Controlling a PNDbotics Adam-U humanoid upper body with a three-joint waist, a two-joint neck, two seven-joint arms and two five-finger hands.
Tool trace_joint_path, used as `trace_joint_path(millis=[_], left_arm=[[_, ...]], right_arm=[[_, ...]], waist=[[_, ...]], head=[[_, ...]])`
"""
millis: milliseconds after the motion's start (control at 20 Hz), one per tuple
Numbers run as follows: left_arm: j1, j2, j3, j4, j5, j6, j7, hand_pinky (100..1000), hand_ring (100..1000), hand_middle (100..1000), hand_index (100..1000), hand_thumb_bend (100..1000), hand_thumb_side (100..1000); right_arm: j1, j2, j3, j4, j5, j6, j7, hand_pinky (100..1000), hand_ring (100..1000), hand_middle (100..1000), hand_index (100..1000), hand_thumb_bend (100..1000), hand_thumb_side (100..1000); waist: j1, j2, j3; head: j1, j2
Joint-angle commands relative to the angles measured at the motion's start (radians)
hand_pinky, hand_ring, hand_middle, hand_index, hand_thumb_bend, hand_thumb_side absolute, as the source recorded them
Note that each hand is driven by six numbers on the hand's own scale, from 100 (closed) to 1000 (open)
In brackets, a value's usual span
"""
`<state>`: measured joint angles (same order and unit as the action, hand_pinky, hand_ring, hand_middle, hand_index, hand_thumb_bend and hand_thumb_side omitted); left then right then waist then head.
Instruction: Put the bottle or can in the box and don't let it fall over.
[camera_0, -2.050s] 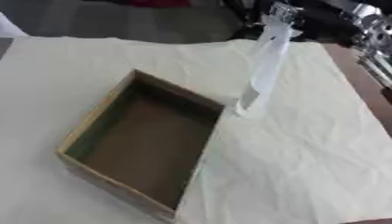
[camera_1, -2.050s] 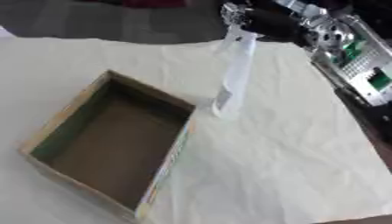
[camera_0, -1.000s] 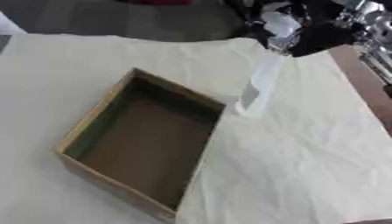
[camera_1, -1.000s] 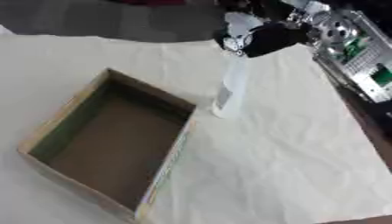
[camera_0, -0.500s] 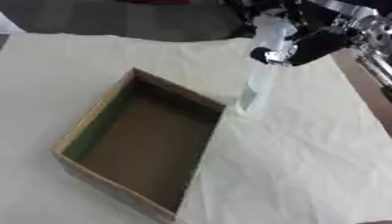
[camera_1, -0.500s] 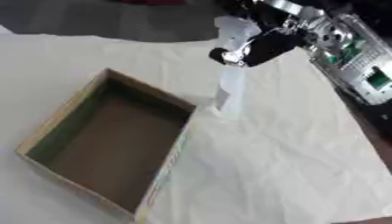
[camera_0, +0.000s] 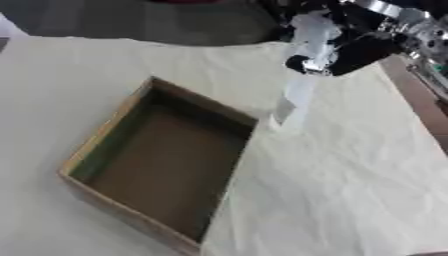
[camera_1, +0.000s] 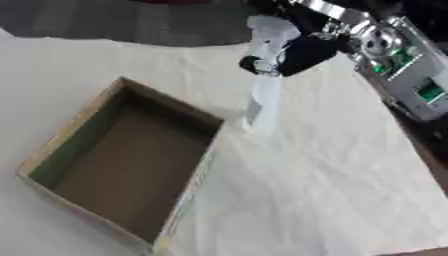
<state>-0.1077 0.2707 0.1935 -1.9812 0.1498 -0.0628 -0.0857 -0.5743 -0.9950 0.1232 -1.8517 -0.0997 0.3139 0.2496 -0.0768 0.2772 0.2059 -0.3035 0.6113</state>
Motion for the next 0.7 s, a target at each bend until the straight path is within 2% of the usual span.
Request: trace_joint_path(millis=[50,700], left_arm=[[-0.011,0.01,-0.001,-0.019,0.002,-0.001,-0.004,897,550,757,834,100,805],[-0.013,0.008,0.0,-0.019,0.001,0.002,-0.007,900,551,757,831,100,805]], right_arm=[[-0.009,-0.037,-0.016,-0.017,0.017,0.003,-0.006,869,934,878,923,418,112],[-0.013,-0.03,-0.008,-0.033,0.046,0.007,0.004,820,893,855,877,391,102]], waist=[[0.003,-0.013,-0.001],[-0.002,-0.006,0.0]], head=[[-0.005,-0.014],[-0.007,-0.018]])
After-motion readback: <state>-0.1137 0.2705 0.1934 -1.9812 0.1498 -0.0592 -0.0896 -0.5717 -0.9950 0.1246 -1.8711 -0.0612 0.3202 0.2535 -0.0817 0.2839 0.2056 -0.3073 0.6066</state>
